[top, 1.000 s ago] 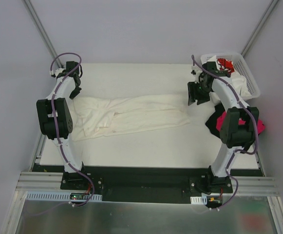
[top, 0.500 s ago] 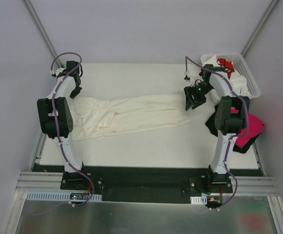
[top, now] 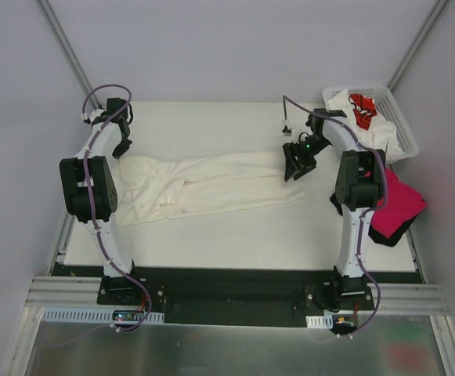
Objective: Fold and stack the t-shirts
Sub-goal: Fold the other side of the tshirt into a rectangle
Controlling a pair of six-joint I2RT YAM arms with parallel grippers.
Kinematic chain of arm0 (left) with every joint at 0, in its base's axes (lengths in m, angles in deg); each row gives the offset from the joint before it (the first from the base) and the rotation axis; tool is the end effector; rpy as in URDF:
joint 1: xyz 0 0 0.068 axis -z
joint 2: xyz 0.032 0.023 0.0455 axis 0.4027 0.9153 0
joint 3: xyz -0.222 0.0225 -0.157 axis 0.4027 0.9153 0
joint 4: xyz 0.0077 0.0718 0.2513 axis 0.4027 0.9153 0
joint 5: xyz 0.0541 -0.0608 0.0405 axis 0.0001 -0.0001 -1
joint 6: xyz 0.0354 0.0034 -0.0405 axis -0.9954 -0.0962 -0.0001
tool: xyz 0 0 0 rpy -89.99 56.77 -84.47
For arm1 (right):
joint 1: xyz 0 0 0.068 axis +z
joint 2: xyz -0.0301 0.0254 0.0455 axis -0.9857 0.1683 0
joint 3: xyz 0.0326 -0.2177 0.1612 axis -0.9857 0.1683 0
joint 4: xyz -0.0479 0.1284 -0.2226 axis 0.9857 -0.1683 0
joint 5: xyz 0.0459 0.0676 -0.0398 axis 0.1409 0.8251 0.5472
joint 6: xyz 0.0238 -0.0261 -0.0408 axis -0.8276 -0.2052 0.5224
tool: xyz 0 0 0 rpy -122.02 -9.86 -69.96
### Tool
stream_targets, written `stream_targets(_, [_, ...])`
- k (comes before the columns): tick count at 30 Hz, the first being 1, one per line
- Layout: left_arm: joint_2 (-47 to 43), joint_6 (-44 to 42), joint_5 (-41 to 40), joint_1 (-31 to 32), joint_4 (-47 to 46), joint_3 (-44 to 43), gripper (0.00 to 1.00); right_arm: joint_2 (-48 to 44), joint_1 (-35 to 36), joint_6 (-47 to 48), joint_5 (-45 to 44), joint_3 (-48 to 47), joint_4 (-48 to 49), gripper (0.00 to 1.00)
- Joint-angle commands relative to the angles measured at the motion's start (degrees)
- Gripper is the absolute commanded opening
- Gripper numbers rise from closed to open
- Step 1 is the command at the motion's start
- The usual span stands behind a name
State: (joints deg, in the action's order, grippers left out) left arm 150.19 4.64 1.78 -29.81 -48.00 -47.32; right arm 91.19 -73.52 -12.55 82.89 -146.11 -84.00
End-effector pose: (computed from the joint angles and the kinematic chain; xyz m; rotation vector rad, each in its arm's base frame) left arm 0.4326 0.0625 0.2343 -1.0726 2.1614 0.3572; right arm 0.4378 0.0710 0.1841 -1.1261 2.5960 0.7390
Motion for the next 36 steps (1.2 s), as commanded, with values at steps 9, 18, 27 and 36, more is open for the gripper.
stream_targets(9, [-1.28, -2.01, -0.55, 0.09, -1.99, 0.80, 0.00, 3.20, -1.25, 2.79, -0.65, -7.65, -4.33, 0.55])
stream_targets(18, [-1.19, -2.53, -0.20, 0.09, -2.52, 1.06, 0.00, 4.17, -3.18, 4.90, -1.27, -10.03, -7.50, 0.55])
stream_targets(27, [-1.10, -2.54, 0.15, 0.18, -2.95, 1.06, 0.00, 5.83, -3.62, 4.37, -0.22, -12.84, -7.67, 0.56])
stream_targets(36, [-1.01, -2.97, -0.02, 0.18, -3.13, 0.54, 0.00, 7.85, -2.83, 3.49, 0.75, -13.72, -6.71, 0.55])
